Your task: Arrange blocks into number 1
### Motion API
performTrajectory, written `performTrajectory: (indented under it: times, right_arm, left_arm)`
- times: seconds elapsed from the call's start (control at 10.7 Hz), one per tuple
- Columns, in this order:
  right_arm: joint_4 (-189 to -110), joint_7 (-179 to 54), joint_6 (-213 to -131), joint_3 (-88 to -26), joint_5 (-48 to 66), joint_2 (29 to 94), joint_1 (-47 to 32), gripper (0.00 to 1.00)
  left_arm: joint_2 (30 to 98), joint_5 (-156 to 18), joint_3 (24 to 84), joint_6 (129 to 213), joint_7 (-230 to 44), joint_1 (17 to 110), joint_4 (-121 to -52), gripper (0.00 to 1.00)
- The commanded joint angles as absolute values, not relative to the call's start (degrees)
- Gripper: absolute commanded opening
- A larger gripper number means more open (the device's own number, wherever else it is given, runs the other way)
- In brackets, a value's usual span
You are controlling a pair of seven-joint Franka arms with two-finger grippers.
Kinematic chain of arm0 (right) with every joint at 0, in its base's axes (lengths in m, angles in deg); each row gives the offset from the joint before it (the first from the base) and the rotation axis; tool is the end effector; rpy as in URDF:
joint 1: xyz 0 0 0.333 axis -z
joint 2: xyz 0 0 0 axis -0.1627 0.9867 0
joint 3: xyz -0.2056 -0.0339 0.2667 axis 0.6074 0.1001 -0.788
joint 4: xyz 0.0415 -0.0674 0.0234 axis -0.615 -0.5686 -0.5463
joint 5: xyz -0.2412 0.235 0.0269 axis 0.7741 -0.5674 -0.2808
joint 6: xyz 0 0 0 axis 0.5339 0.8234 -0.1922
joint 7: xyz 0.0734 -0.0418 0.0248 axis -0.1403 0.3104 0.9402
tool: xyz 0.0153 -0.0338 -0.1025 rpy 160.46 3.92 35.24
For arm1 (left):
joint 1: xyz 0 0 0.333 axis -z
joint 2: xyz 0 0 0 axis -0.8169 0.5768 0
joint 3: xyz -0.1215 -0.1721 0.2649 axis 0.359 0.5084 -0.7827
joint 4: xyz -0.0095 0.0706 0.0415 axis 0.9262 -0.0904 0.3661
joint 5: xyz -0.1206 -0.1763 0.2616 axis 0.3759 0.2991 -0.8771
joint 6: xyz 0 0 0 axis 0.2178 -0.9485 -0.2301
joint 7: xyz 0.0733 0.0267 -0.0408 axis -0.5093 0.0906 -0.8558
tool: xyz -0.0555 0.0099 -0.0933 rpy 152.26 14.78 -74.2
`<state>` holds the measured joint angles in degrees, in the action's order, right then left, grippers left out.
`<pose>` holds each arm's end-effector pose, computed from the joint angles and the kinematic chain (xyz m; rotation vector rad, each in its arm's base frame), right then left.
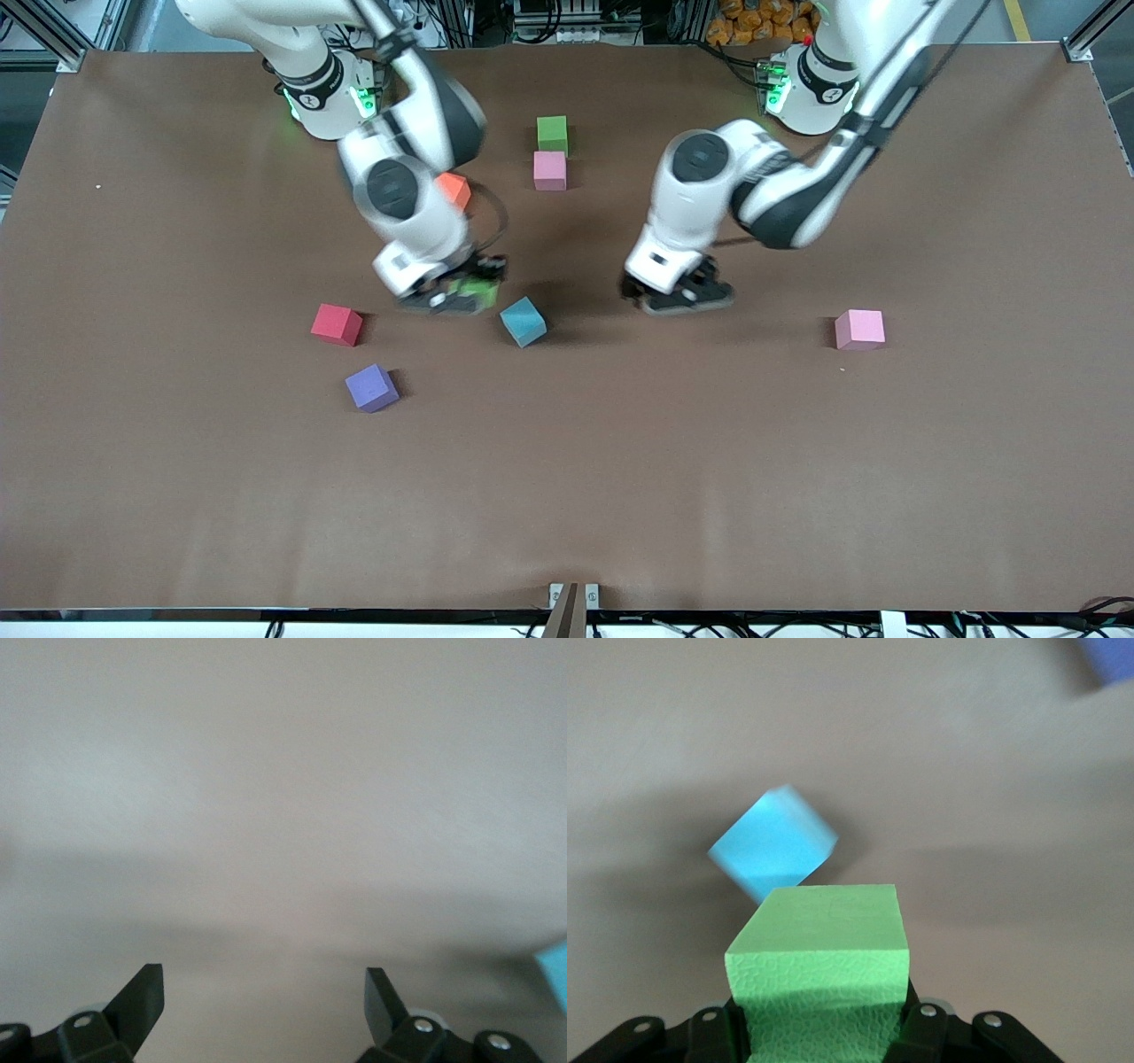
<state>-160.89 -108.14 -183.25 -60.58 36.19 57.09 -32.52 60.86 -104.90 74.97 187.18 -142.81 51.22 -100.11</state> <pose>0.4378 0.3761 0.3690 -3.0652 0.1896 0.1838 0.4916 -0.3004 0.3696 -3.1073 -0.1445 -0.1933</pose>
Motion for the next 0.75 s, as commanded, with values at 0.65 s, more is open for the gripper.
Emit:
performTrajectory:
  times: [0.65]
  right_arm:
    - [-173.1, -126.4, -197.1, -59.9, 35.6, 59.3, -50.4, 0.0]
  left_arm:
    - [55.0, -88.1, 53.0, 184.6, -80.3, 41.2, -103.9, 1.0]
